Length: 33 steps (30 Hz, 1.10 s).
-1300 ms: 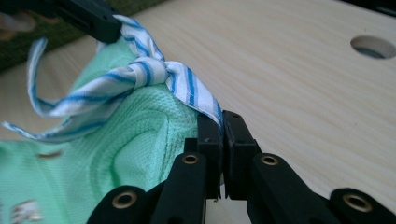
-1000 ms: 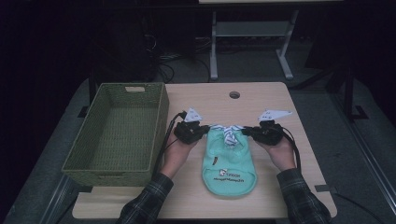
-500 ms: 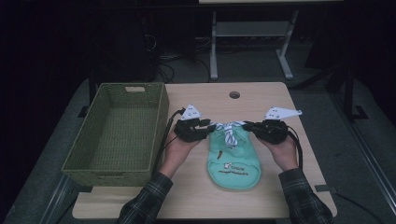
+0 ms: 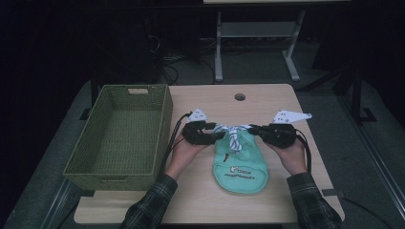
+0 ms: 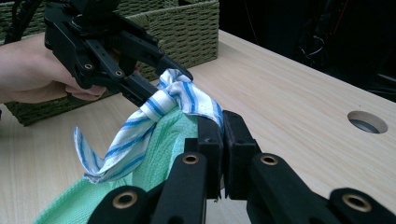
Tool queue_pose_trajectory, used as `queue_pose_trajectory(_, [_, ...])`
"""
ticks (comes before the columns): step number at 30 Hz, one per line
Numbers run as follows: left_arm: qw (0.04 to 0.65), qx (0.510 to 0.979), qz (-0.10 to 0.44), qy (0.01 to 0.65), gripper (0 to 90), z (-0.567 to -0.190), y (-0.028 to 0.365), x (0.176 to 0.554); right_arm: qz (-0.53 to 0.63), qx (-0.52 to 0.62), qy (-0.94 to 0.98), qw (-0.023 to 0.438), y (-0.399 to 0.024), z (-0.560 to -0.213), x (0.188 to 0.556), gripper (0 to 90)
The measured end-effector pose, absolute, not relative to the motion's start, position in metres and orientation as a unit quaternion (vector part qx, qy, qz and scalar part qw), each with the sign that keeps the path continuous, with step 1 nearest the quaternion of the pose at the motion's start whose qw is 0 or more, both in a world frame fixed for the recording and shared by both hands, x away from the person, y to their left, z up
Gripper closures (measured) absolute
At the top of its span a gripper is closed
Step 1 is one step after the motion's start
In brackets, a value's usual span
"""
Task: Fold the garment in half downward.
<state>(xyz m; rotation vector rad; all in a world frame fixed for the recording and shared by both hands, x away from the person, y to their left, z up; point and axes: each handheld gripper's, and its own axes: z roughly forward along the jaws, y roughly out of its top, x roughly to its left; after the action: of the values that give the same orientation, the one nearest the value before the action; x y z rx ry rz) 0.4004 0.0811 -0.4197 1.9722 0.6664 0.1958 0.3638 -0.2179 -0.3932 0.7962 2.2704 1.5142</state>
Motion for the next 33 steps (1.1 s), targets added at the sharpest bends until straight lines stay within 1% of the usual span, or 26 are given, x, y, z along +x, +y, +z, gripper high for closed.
queue_pose_trajectory(1, [0.499,0.820,0.082,0.268,54.2,-0.419,0.081,0.400,0.526,0.277,0.790,0.149,-0.218,-0.393,0.364,87.1])
queue_pose_trajectory(3, [0.494,0.825,0.084,0.263,63.2,-0.418,0.080,0.398,0.526,0.277,0.790,0.150,-0.219,-0.394,0.365,87.1])
queue_pose_trajectory(4, [0.491,0.827,0.088,0.261,70.3,-0.417,0.081,0.397,0.525,0.280,0.790,0.149,-0.219,-0.394,0.365,87.1])
queue_pose_trajectory(7, [0.489,0.829,0.096,0.253,82.9,-0.413,0.082,0.393,0.522,0.284,0.790,0.151,-0.220,-0.395,0.365,87.0])
queue_pose_trajectory(8, [0.486,0.832,0.102,0.249,84.0,-0.412,0.082,0.392,0.519,0.286,0.791,0.153,-0.220,-0.396,0.365,87.0])
queue_pose_trajectory(12, [0.463,0.845,0.162,0.212,84.7,-0.405,0.077,0.376,0.508,0.283,0.798,0.160,-0.219,-0.399,0.364,87.0])
queue_pose_trajectory(14, [0.459,0.848,0.176,0.198,84.7,-0.402,0.076,0.368,0.507,0.283,0.798,0.161,-0.220,-0.401,0.362,86.9])
queue_pose_trajectory(22, [0.454,0.856,0.156,0.189,84.6,-0.407,0.075,0.351,0.494,0.280,0.808,0.157,-0.219,-0.413,0.344,86.6])
queue_pose_trajectory(33, [0.452,0.864,0.121,0.185,84.5,-0.411,0.069,0.336,0.481,0.284,0.815,0.155,-0.222,-0.425,0.338,86.1])
